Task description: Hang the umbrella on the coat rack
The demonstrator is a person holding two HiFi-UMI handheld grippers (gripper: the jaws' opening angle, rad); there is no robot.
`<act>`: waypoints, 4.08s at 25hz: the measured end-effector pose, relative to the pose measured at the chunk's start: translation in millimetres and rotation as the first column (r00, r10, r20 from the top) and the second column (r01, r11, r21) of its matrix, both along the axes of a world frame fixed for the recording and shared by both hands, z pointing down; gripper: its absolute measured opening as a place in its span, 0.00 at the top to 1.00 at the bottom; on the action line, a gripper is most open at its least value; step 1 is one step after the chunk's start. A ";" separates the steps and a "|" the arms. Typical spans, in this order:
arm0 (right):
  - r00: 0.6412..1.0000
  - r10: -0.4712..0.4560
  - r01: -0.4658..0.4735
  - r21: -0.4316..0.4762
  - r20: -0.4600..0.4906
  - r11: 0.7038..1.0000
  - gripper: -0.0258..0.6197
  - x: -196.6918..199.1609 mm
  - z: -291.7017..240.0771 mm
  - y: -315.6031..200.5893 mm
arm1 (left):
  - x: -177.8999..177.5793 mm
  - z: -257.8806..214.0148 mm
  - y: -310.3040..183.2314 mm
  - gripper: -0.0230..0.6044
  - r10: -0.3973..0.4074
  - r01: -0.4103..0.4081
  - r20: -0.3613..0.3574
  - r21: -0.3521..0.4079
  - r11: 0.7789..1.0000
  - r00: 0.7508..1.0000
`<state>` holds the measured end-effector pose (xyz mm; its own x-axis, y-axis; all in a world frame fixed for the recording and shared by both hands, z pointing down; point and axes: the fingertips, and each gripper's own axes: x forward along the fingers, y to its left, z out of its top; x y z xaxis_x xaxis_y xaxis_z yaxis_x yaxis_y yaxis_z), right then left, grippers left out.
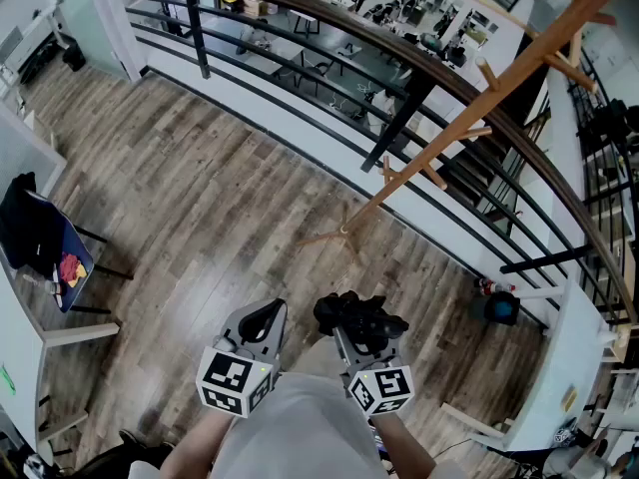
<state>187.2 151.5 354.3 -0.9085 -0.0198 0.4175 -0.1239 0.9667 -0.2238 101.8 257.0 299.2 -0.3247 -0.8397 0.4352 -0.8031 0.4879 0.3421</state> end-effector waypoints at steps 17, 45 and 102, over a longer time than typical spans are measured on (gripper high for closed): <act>0.985 0.018 0.000 -0.104 0.169 0.995 0.52 8.8 -66.4 86.2 | 29.4 -19.4 68.6 0.92 0.025 -0.025 0.004 0.007 1.000 1.000; 0.964 0.234 -0.227 -0.063 0.127 0.972 0.52 -137.7 -44.5 -6.3 | -135.6 -3.4 -8.3 0.92 0.163 -0.165 -0.038 -0.054 0.985 0.986; 0.815 0.557 -0.569 -0.038 -0.159 0.822 0.52 -208.9 55.4 -136.1 | -188.0 17.1 -222.3 0.92 0.767 -0.760 0.022 -0.116 0.639 0.642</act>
<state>-21.6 15.4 409.7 -0.6836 -0.4716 0.5570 -0.6753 0.6982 -0.2376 -86.2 34.7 316.3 0.3852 -0.7608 0.5223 -0.9213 -0.2840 0.2658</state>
